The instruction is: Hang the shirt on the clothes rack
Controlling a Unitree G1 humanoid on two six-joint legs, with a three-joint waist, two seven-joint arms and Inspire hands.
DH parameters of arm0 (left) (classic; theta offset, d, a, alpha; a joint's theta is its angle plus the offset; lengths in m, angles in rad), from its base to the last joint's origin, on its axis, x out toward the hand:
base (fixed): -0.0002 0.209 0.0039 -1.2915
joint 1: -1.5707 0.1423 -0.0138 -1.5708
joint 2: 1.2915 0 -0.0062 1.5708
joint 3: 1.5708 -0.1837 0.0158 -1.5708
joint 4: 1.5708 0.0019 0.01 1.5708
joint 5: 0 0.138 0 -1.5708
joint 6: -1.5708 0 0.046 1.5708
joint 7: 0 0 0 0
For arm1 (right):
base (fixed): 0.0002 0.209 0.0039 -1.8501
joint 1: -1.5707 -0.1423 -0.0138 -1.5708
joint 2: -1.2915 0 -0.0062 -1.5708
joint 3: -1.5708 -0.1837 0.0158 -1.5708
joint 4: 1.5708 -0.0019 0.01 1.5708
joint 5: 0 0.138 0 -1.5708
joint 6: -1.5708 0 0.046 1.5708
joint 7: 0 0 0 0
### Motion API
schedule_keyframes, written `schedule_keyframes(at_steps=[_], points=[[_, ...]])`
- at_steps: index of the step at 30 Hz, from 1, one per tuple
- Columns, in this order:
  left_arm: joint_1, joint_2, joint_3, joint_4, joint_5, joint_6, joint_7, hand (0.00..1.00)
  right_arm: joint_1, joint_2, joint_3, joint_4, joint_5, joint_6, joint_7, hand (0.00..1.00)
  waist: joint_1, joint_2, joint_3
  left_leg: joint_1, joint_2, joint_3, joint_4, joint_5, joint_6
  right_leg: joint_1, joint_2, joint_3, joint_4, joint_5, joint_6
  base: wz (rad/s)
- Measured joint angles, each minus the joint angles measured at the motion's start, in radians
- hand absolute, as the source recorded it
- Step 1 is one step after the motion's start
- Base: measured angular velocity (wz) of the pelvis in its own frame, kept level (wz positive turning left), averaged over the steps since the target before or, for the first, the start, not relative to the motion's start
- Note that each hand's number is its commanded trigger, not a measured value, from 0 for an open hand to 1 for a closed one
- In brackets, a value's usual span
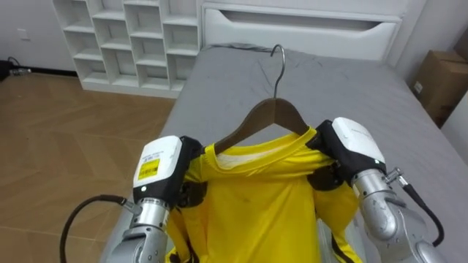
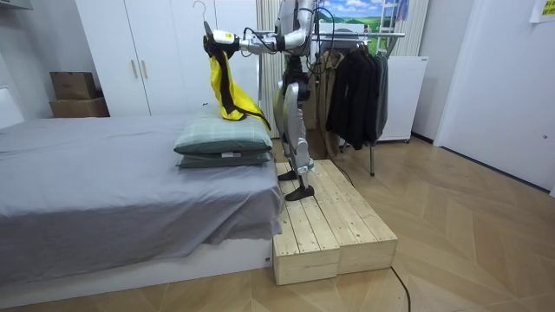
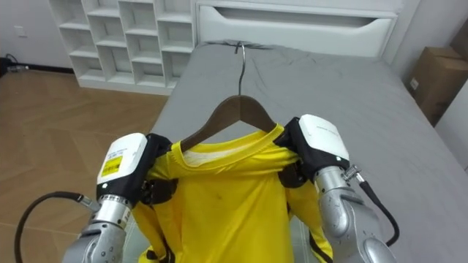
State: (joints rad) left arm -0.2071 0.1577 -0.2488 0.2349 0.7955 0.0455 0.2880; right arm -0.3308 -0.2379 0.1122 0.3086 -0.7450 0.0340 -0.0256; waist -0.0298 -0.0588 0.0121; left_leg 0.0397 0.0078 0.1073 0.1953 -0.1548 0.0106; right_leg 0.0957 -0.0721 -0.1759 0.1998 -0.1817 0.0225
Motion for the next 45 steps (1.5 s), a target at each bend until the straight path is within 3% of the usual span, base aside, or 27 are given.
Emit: schedule_keyframes(at_steps=[6, 7, 8, 14, 22, 33, 40, 45], points=[[0.0, 0.0, 0.002, -0.004, 0.004, 0.001, 0.001, 0.97, 0.0, -0.001, -0.001, 0.0, 0.014, 0.0, 0.007, 1.0, -0.005, 0.011, -0.0022, -0.003, 0.0, -0.001, 0.004, 0.0, 0.0, 0.0, -0.001, -0.003, 0.002, 0.0, 0.0, 0.0], [0.0, 0.001, 0.002, -0.004, 0.004, 0.001, 0.001, 0.26, 0.0, -0.001, -0.001, 0.0, 0.015, 0.0, 0.007, 1.0, -0.006, 0.013, -0.0023, -0.003, 0.0, -0.001, 0.004, 0.0, 0.0, 0.0, -0.001, -0.003, 0.002, 0.0, 0.0, 0.0], [0.0, 0.001, 0.002, -0.004, 0.004, 0.001, 0.002, 0.0, 0.0, -0.001, -0.001, 0.0, 0.015, 0.0, 0.007, 1.0, -0.007, 0.015, -0.0023, -0.003, 0.0, -0.002, 0.004, 0.0, 0.0, 0.0, -0.001, -0.003, 0.003, 0.0, 0.0, 0.0], [-0.003, 0.007, 0.008, -0.023, -0.02, -0.001, 0.006, 0.0, 0.0, -0.001, 0.001, 0.001, 0.034, 0.0, 0.007, 1.0, -0.024, 0.021, -0.002, -0.004, 0.0, -0.003, 0.008, 0.0, 0.0, 0.001, -0.001, 0.001, 0.003, 0.0, 0.0, 0.0], [-0.002, -0.024, -0.003, -0.043, -0.09, -0.009, -0.012, 0.0, 0.001, -0.001, 0.0, 0.015, 0.034, 0.002, 0.007, 1.0, -0.026, 0.021, -0.0016, -0.001, 0.0, 0.001, 0.005, 0.0, 0.0, 0.0, 0.0, 0.01, 0.004, 0.0, 0.0, -0.01], [-0.001, -0.022, -0.003, -0.043, -0.117, -0.01, -0.021, 0.0, 0.003, -0.001, -0.001, 0.018, 0.033, 0.002, 0.007, 1.0, -0.018, 0.017, -0.0016, -0.01, 0.0, 0.0, 0.003, 0.0, 0.0, -0.011, 0.0, 0.01, 0.003, 0.0, 0.0, 0.0], [0.025, -0.013, 0.0, -0.043, -0.117, -0.03, -0.021, 0.0, 0.009, -0.005, -0.001, 0.02, 0.032, 0.001, 0.01, 1.0, -0.014, 0.015, -0.0015, -0.004, 0.0, 0.001, 0.003, 0.0, 0.0, -0.008, 0.0, 0.012, 0.003, 0.0, 0.0, 0.0], [0.037, -0.007, 0.009, -0.039, -0.14, -0.033, -0.025, 0.0, 0.049, -0.005, -0.002, 0.02, 0.043, 0.001, 0.012, 1.0, -0.005, 0.015, -0.0015, -0.001, -0.001, 0.003, 0.003, 0.0, 0.0, -0.006, 0.0, 0.01, 0.005, 0.0, 0.0, 0.0]])
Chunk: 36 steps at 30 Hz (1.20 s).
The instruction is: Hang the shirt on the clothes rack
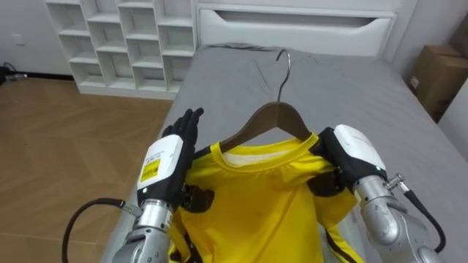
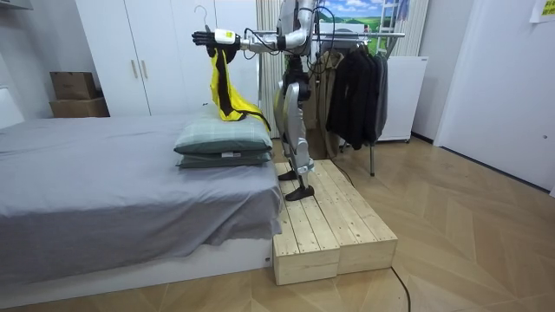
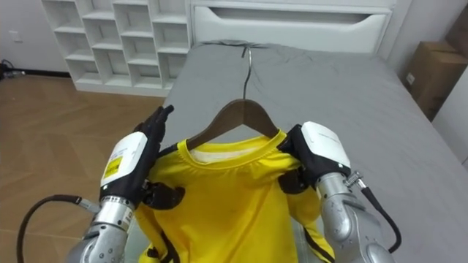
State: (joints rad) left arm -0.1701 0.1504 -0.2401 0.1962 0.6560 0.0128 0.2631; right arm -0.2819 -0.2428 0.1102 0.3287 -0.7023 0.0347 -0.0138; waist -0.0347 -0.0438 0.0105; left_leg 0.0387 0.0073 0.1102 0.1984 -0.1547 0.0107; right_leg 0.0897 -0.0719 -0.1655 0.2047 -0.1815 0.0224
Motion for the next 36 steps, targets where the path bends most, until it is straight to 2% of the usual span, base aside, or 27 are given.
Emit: schedule_keyframes(at_steps=[4, 6, 9, 15, 19, 22, 25, 28, 36], points=[[0.024, 0.003, 0.039, 0.002, -0.077, -0.009, 0.003, 0.0, 0.014, 0.0, -0.017, 0.0, 0.004, 0.0, 0.005, 1.0, 0.004, 0.0, -0.0002, 0.001, 0.0, 0.001, -0.001, 0.0, 0.0, 0.001, 0.0, -0.001, 0.0, 0.0, 0.0, 0.0], [0.05, 0.016, 0.067, 0.002, -0.148, -0.009, 0.011, 0.0, 0.014, -0.006, -0.027, 0.0, 0.035, 0.0, 0.005, 1.0, 0.006, 0.001, -0.0005, 0.001, 0.001, 0.001, -0.001, 0.0, 0.0, 0.0, 0.0, -0.001, 0.0, 0.0, 0.0, 0.0], [0.07, 0.027, 0.106, 0.002, -0.179, -0.009, 0.014, 0.0, 0.017, -0.013, -0.041, 0.0, 0.034, 0.0, 0.004, 1.0, 0.011, 0.001, -0.0008, 0.001, 0.001, 0.001, -0.001, 0.0, 0.0, 0.0, 0.001, 0.0, 0.0, 0.0, 0.0, 0.0], [0.108, 0.024, 0.272, 0.003, -0.239, -0.02, 0.045, 0.0, 0.06, -0.021, -0.134, -0.009, 0.025, -0.008, -0.005, 1.0, 0.021, 0.005, -0.0041, 0.001, 0.0, -0.001, -0.008, 0.0, 0.0, -0.001, 0.001, -0.004, -0.002, 0.0, 0.0, 0.0], [0.156, 0.024, 0.383, 0.034, -0.273, -0.02, 0.064, 0.0, 0.135, -0.028, -0.194, -0.038, 0.02, -0.011, -0.034, 1.0, 0.032, 0.018, -0.014, 0.006, -0.001, 0.001, -0.009, 0.0, 0.0, 0.002, 0.0, -0.003, -0.002, 0.0, 0.0, 0.0], [0.204, 0.024, 0.437, 0.039, -0.291, -0.02, 0.079, 0.0, 0.161, -0.04, -0.236, -0.054, 0.021, -0.011, -0.035, 1.0, 0.032, 0.021, -0.0158, 0.006, -0.001, 0.001, -0.011, 0.0, 0.0, 0.001, -0.001, -0.005, -0.001, 0.0, 0.0, 0.0], [0.211, 0.025, 0.479, 0.134, -0.335, -0.021, 0.08, 0.0, 0.167, -0.046, -0.263, -0.076, 0.037, -0.01, -0.036, 1.0, 0.033, 0.024, -0.0169, 0.013, -0.001, 0.0, -0.011, 0.0, 0.0, 0.008, 0.0, -0.004, 0.0, 0.0, 0.0, 0.0], [0.228, 0.026, 0.477, 0.224, -0.388, -0.018, 0.074, 0.0, 0.168, -0.058, -0.264, -0.081, 0.049, -0.011, -0.036, 1.0, 0.038, 0.023, -0.0163, 0.015, -0.001, -0.003, -0.012, -0.001, 0.0, 0.009, 0.001, -0.001, -0.001, 0.0, 0.0, 0.0], [0.283, 0.028, 0.496, 0.467, -0.393, -0.016, 0.028, 0.0, 0.19, -0.06, -0.298, -0.08, 0.053, -0.01, -0.039, 1.0, 0.039, 0.024, -0.0155, 0.02, -0.003, -0.004, -0.019, -0.001, 0.0, 0.01, 0.001, -0.002, -0.012, -0.001, 0.001, 0.0]])
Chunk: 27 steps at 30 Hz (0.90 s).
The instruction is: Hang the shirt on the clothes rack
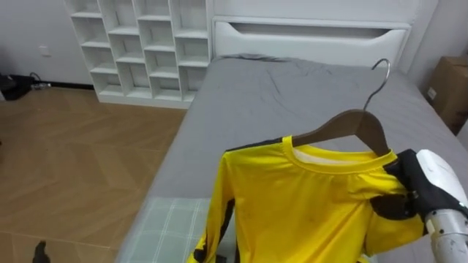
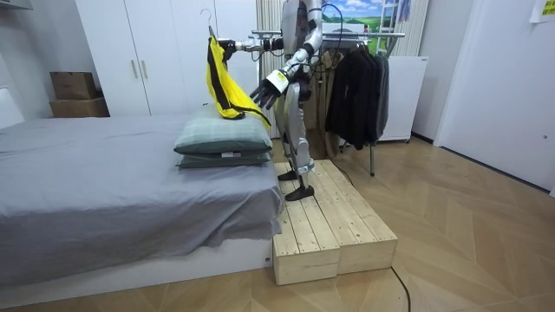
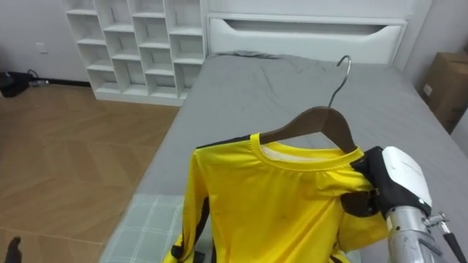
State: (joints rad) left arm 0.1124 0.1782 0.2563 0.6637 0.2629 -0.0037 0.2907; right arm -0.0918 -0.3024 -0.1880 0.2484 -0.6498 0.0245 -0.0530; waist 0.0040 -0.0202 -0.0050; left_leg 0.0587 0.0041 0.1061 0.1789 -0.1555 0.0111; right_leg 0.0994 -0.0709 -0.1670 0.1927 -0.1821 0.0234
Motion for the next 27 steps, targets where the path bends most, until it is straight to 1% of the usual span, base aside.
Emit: schedule_keyframes(at_steps=[2, 4, 8, 10, 12, 13, 14, 15, 16, 17, 18, 20, 22, 24, 27], points=[[0.016, 0.001, 0.016, 0.09, -0.033, 0.002, -0.018, 0.0, 0.005, -0.011, -0.008, 0.0, 0.024, 0.002, -0.002, 1.0, 0.001, -0.001, 0.0, -0.001, 0.0, 0.002, 0.003, 0.0, 0.0, 0.008, 0.0, 0.002, -0.002, 0.0, 0.0, -0.02], [0.025, 0.004, 0.018, 0.145, -0.057, 0.005, -0.038, 0.0, 0.006, -0.023, -0.013, 0.0, 0.056, 0.002, -0.009, 1.0, 0.0, -0.003, 0.0017, -0.002, 0.0, 0.001, 0.003, 0.0, 0.0, 0.009, 0.001, 0.001, -0.005, 0.0, 0.0, 0.0], [0.07, 0.004, 0.018, 0.208, -0.075, 0.006, -0.088, 0.0, 0.006, -0.024, -0.043, 0.0, 0.117, 0.002, -0.025, 1.0, 0.001, -0.007, 0.0021, -0.003, 0.001, 0.001, 0.0, -0.005, -0.002, 0.005, 0.001, -0.001, -0.006, 0.0, 0.001, 0.0], [0.076, 0.005, 0.018, 0.245, -0.081, 0.007, -0.103, 0.0, 0.006, -0.024, -0.043, 0.0, 0.11, 0.012, -0.025, 1.0, 0.001, -0.007, 0.0021, 0.0, 0.001, 0.001, -0.003, -0.006, -0.002, 0.008, 0.001, -0.001, -0.006, -0.001, 0.001, 0.0], [0.087, 0.005, 0.017, 0.294, -0.127, 0.005, -0.115, 0.0, 0.007, -0.024, -0.041, 0.0, 0.1, 0.022, -0.024, 1.0, 0.003, -0.012, 0.0046, 0.003, 0.0, 0.003, -0.009, -0.006, -0.002, 0.007, 0.001, 0.001, -0.006, -0.001, 0.001, 0.0], [0.088, 0.006, 0.017, 0.334, -0.172, 0.007, -0.13, 0.0, 0.007, -0.024, -0.04, 0.0, 0.094, 0.026, -0.022, 1.0, 0.002, -0.015, 0.0058, 0.003, 0.0, 0.003, -0.011, -0.006, -0.002, 0.006, 0.001, 0.002, -0.006, -0.001, 0.002, 0.0], [0.09, 0.006, 0.017, 0.366, -0.216, 0.016, -0.144, 0.0, 0.007, -0.024, -0.039, -0.004, 0.091, 0.039, -0.021, 1.0, 0.0, -0.022, 0.0079, 0.003, 0.0, 0.004, -0.011, -0.006, -0.002, 0.005, 0.001, 0.002, -0.007, -0.002, 0.003, 0.0], [0.094, 0.006, 0.017, 0.379, -0.235, 0.021, -0.152, 0.0, 0.009, -0.024, -0.039, -0.01, 0.091, 0.046, -0.021, 1.0, 0.001, -0.025, 0.0087, 0.003, 0.0, 0.004, -0.011, -0.006, -0.003, 0.005, 0.001, 0.002, -0.007, -0.002, 0.004, 0.0], [0.1, 0.007, 0.017, 0.404, -0.266, 0.03, -0.167, 0.0, 0.02, -0.024, -0.038, -0.033, 0.09, 0.064, -0.02, 1.0, 0.002, -0.033, 0.0088, 0.002, 0.0, 0.005, -0.011, -0.006, -0.003, 0.004, 0.001, 0.003, -0.007, -0.002, 0.004, 0.0], [0.11, 0.007, 0.016, 0.434, -0.293, 0.036, -0.184, 0.0, 0.034, -0.024, -0.037, -0.06, 0.084, 0.072, -0.02, 1.0, 0.002, -0.038, 0.0067, 0.0, 0.0, 0.005, -0.01, -0.007, -0.003, 0.003, 0.001, 0.003, -0.008, -0.002, 0.004, 0.0], [0.126, 0.007, 0.016, 0.464, -0.312, 0.044, -0.201, 0.0, 0.056, -0.023, -0.035, -0.106, 0.075, 0.084, -0.019, 1.0, 0.003, -0.043, 0.007, -0.002, 0.0, 0.005, -0.006, -0.01, -0.002, 0.003, 0.001, 0.002, -0.008, -0.003, 0.004, 0.0], [0.133, 0.007, 0.016, 0.507, -0.313, 0.051, -0.224, 0.0, 0.069, -0.023, -0.03, -0.163, 0.055, 0.088, -0.009, 1.0, 0.001, -0.046, 0.0069, -0.013, 0.001, 0.005, 0.011, -0.019, -0.001, 0.0, 0.001, 0.002, -0.008, -0.003, 0.005, 0.0], [0.14, 0.006, 0.012, 0.528, -0.313, 0.059, -0.241, 0.0, 0.077, -0.023, -0.03, -0.204, 0.052, 0.088, 0.0, 1.0, -0.001, -0.05, 0.008, -0.015, 0.002, 0.005, 0.019, -0.024, 0.0, -0.003, 0.001, 0.002, -0.008, -0.004, 0.006, 0.0], [0.142, 0.007, 0.005, 0.545, -0.32, 0.069, -0.264, 0.0, 0.078, -0.023, -0.029, -0.235, 0.053, 0.088, 0.017, 1.0, -0.001, -0.057, 0.0064, -0.015, 0.001, 0.005, 0.02, -0.028, 0.002, -0.004, 0.0, 0.003, -0.007, -0.004, 0.006, 0.0], [0.138, 0.007, -0.014, 0.544, -0.337, 0.07, -0.287, 0.0, 0.078, -0.019, -0.028, -0.248, 0.052, 0.088, 0.029, 1.0, 0.003, -0.06, 0.0056, -0.015, 0.002, 0.005, 0.024, -0.031, 0.002, -0.003, 0.0, 0.003, -0.007, -0.004, 0.006, 0.0]])
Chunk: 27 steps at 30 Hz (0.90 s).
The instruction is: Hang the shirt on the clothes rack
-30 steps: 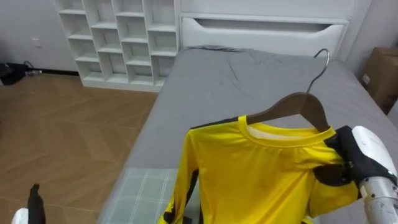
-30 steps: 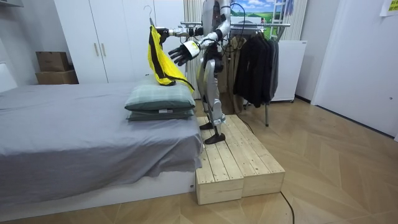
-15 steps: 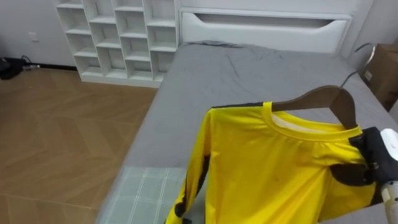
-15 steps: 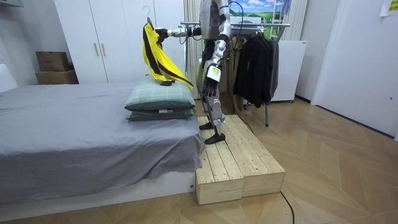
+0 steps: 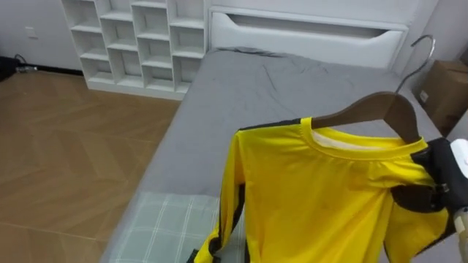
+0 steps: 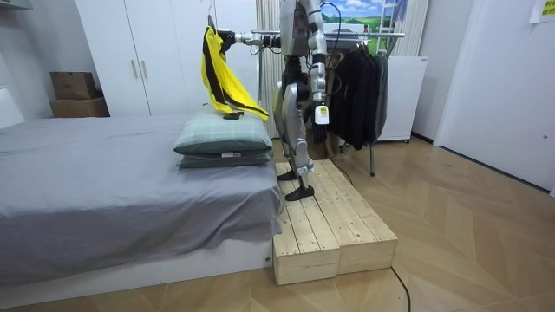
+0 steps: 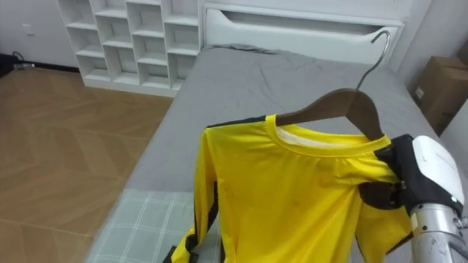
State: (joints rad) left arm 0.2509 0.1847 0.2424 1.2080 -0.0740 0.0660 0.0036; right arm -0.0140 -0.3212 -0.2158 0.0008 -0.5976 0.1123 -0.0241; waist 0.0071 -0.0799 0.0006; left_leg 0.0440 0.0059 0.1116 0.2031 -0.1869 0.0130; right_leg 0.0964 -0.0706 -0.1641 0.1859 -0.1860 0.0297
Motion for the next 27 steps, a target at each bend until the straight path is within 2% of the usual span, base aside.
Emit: schedule_keyframes(at_steps=[4, 9, 16, 22, 25, 27], points=[[-0.033, 0.001, -0.026, -0.001, -0.003, -0.001, -0.022, 0.0, 0.0, 0.001, 0.016, -0.003, -0.023, -0.001, 0.004, 1.0, 0.0, 0.009, 0.0022, 0.0, 0.001, -0.003, 0.002, 0.0, 0.0, 0.003, 0.0, -0.001, 0.004, 0.0, 0.0, 0.0], [-0.061, 0.0, -0.063, -0.01, -0.012, -0.003, -0.038, 0.0, 0.0, 0.003, 0.036, -0.003, -0.041, -0.001, 0.004, 1.0, -0.005, 0.024, 0.0006, -0.001, 0.001, -0.001, 0.0, 0.0, 0.0, 0.001, 0.0, 0.001, 0.01, 0.0, 0.0, -0.01], [-0.05, 0.001, -0.063, 0.0, -0.013, -0.016, -0.053, 0.0, 0.008, 0.005, 0.039, -0.015, -0.086, -0.003, 0.005, 1.0, -0.002, 0.022, 0.0003, -0.004, 0.001, 0.021, 0.001, 0.0, 0.001, -0.011, -0.002, 0.018, 0.018, -0.001, 0.001, -0.08], [-0.022, 0.005, -0.07, 0.014, 0.012, -0.02, -0.053, 0.0, 0.104, 0.012, 0.039, -0.068, -0.069, -0.009, 0.005, 1.0, -0.003, 0.012, -0.0008, -0.001, 0.003, 0.033, -0.004, -0.002, 0.003, -0.02, -0.002, 0.028, 0.021, -0.001, 0.001, -0.07], [-0.025, 0.008, -0.071, 0.031, 0.013, -0.019, -0.053, 0.0, 0.132, 0.025, 0.039, -0.068, -0.06, -0.009, 0.005, 1.0, -0.005, 0.007, -0.0016, -0.005, 0.005, 0.052, -0.005, -0.002, 0.003, -0.04, -0.002, 0.042, 0.038, -0.001, 0.001, -0.18], [-0.028, 0.01, -0.073, 0.03, 0.033, -0.008, -0.053, 0.0, 0.136, 0.031, 0.039, -0.068, -0.053, -0.01, 0.005, 1.0, -0.006, 0.007, -0.0007, -0.007, 0.011, 0.082, -0.003, -0.012, 0.006, -0.064, -0.001, 0.067, 0.056, -0.001, 0.001, -0.32]])
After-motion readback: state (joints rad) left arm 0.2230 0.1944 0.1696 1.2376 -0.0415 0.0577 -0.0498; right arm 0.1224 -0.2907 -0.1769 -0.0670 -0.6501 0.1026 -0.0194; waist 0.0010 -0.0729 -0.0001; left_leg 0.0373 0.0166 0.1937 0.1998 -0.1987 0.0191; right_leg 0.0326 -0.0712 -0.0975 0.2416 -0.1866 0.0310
